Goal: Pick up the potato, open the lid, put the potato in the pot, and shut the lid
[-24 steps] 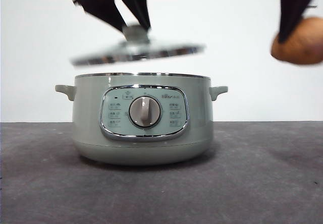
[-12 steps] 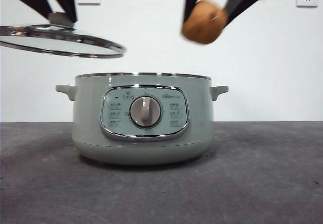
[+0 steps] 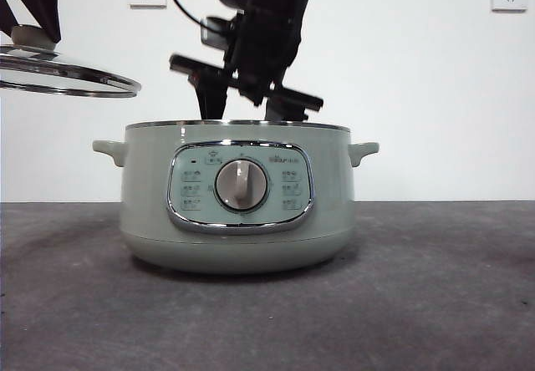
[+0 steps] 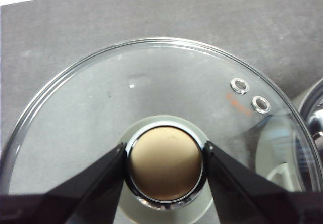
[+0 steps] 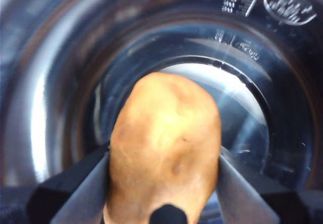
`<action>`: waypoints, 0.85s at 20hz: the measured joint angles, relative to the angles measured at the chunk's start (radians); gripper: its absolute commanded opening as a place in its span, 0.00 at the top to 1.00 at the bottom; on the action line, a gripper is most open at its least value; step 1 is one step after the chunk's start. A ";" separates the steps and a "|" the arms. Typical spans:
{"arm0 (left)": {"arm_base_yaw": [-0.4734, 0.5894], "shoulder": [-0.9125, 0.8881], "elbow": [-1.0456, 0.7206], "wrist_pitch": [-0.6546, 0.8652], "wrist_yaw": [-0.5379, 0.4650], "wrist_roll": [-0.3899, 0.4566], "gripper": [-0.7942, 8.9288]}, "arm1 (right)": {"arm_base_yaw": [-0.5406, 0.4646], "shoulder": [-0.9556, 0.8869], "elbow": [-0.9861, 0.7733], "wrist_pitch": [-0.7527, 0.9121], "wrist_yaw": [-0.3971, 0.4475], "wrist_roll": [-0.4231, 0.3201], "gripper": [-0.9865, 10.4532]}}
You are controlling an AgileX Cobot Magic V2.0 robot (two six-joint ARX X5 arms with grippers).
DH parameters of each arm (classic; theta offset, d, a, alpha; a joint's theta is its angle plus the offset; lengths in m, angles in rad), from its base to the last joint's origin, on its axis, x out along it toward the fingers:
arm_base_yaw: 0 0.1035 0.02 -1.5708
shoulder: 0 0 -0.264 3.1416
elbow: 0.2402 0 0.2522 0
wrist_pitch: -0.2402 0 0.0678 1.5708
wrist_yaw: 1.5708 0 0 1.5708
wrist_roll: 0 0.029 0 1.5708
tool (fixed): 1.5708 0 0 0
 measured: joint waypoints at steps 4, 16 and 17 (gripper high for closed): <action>0.000 0.000 0.000 0.003 0.018 0.000 0.93 | 0.000 0.035 0.000 0.016 0.001 0.000 0.90; -0.011 0.000 0.000 -0.025 0.051 0.000 0.93 | 0.006 0.023 0.046 -0.105 0.000 -0.013 0.28; -0.026 0.000 0.000 -0.032 0.051 0.000 0.93 | 0.012 -0.003 0.050 -0.123 0.001 -0.017 0.28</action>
